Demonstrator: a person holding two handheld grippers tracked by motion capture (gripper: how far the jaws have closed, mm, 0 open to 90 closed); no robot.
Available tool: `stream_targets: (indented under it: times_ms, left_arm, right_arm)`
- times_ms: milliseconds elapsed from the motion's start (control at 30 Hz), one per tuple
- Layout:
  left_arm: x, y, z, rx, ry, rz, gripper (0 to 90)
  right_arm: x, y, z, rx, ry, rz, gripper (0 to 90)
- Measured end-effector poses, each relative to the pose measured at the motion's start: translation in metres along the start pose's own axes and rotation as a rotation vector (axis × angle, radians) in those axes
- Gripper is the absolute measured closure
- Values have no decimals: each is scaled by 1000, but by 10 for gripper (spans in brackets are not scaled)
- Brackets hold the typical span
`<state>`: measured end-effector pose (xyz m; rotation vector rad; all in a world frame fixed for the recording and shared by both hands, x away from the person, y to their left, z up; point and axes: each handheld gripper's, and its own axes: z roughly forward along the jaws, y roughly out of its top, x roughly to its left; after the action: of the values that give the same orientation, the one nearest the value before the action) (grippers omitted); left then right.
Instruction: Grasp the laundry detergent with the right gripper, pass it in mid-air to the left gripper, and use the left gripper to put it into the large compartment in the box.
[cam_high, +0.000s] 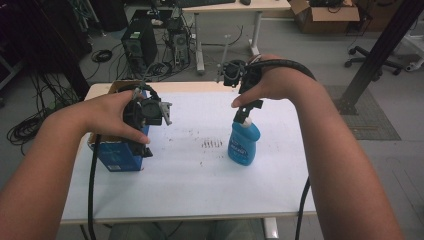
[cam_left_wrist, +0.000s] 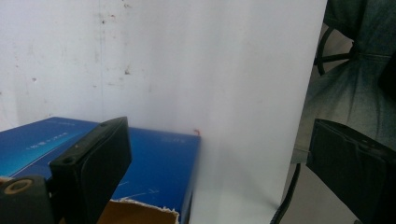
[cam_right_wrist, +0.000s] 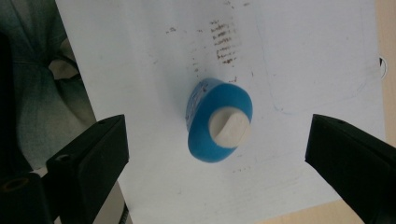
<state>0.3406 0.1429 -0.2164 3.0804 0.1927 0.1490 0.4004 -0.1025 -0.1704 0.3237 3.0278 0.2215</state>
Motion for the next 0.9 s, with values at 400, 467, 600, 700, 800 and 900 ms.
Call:
stream_targets:
  times_ms: [400, 467, 600, 700, 800, 900]
  left_arm:
    - [0, 4, 3, -2, -4, -11, 68]
    - [0, 5, 3, 5, -5, -4, 68]
    - [1, 7, 5, 0, -2, 0, 68]
    - [1, 8, 6, 0, -8, -2, 68]
    - [1, 8, 7, 2, -10, -3, 68]
    - [3, 8, 7, 5, -7, 4, 68]
  right_arm:
    - [-2, -46, 5, -9, 2, 69, 57]
    - [-3, -53, 8, -10, 6, 83, 57]
    - [-4, -68, 15, -18, 12, 100, 57]
    - [-5, -79, 20, -22, 13, 113, 57]
    - [-5, -91, 26, -36, 15, 130, 56]
    - [-5, -103, 34, -57, 21, 151, 54]
